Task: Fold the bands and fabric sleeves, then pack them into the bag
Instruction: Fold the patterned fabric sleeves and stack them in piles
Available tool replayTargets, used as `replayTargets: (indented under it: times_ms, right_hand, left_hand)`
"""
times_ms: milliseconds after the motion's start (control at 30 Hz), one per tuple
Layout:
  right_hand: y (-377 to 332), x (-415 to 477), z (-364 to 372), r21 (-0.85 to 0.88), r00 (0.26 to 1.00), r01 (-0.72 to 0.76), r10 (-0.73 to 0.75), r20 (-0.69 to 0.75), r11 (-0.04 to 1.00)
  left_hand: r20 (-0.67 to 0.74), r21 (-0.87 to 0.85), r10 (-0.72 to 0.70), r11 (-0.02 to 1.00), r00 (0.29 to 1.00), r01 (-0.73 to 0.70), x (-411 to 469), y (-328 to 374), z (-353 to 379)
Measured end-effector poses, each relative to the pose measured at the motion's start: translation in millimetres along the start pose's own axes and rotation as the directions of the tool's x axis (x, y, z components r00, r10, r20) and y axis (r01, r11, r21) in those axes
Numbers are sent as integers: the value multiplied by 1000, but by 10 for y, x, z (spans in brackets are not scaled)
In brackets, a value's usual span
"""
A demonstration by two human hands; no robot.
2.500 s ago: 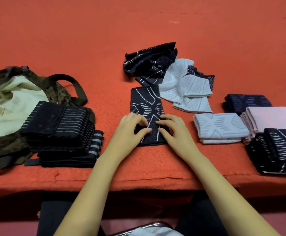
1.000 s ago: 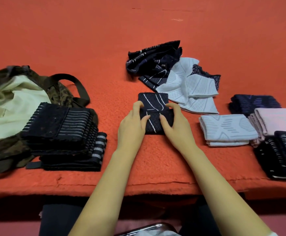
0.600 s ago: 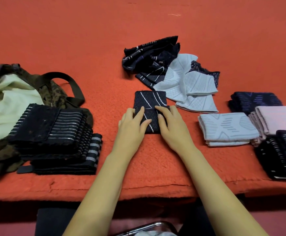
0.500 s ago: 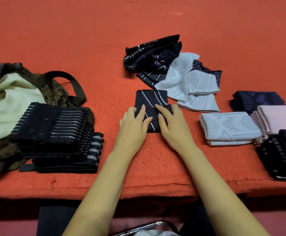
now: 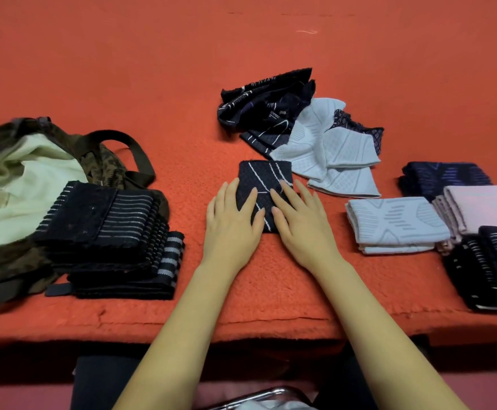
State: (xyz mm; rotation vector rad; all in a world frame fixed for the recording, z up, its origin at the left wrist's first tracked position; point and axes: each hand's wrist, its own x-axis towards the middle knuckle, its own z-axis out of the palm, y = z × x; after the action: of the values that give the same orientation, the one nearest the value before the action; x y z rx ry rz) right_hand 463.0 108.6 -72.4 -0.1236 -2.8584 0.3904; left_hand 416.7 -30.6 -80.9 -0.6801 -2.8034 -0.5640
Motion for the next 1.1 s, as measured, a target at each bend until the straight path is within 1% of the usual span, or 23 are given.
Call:
replayTargets:
  times_ms: [67, 167, 233, 300, 367, 433, 500, 600, 667, 733, 833, 900, 967, 1033, 1100]
  right_hand:
    - [52, -36, -4, 16, 996, -35, 34, 81, 999]
    - [80, -67, -11, 10, 991, -70, 68, 118, 998]
    - [76, -68, -16, 7, 990, -81, 79, 117, 997]
    - [91, -67, -4, 47, 993, -85, 81, 81, 995]
    - [102, -67, 10, 121, 998, -61, 62, -3, 991]
    - [100, -68, 24, 161, 996, -25, 39, -84, 987]
    - [88, -79, 36, 177, 991, 4, 20, -135, 984]
    - [47, -105, -1, 238, 988, 17, 20, -153, 971]
    - [29, -125, -33, 298, 991, 11, 29, -128, 955]
    - [25, -124, -44, 329, 995, 33, 1, -103, 944]
    - [38, -120, -45, 349, 990, 94, -51, -132, 932]
    - [24, -133, -79, 400, 989, 73, -14, -148, 914]
    - [6, -159, -115, 451, 984, 38, 44, -170, 892]
    - [-10, -184, -130, 469, 976, 21, 83, -200, 883]
    - [-15, -183, -141, 493, 963, -26, 154, -220, 870]
  left_hand:
    - [2, -22, -9, 1000, 1000, 10, -3, -4, -28]
    - [28, -98, -45, 994, 999, 48, 0, -64, -40]
    - [11, -167, -54, 984, 998, 55, -12, -119, -54]
    - [17, -266, -26, 964, 1000, 29, -29, -158, -80]
    - [30, -329, 75, 942, 997, -61, -55, -187, -109]
    - [40, -311, 191, 935, 981, -170, -80, -196, -109]
    - [58, -281, 225, 939, 973, -200, -76, -200, -84]
    - [35, -273, 196, 945, 980, -179, -52, -185, -44]
    - [3, -316, 169, 935, 986, -159, -31, -173, -50]
    - [-23, -371, 135, 919, 991, -134, -7, -168, -68]
    - [-74, -416, 109, 900, 991, -130, -8, -141, -120]
    - [-158, -447, 80, 883, 984, -143, -34, -101, -168]
    - [-203, -502, 0, 858, 979, -104, -61, -59, -216]
    - [-166, -582, -60, 812, 984, -48, -81, -60, -236]
    - [-125, -622, -46, 782, 991, -42, -98, -78, -227]
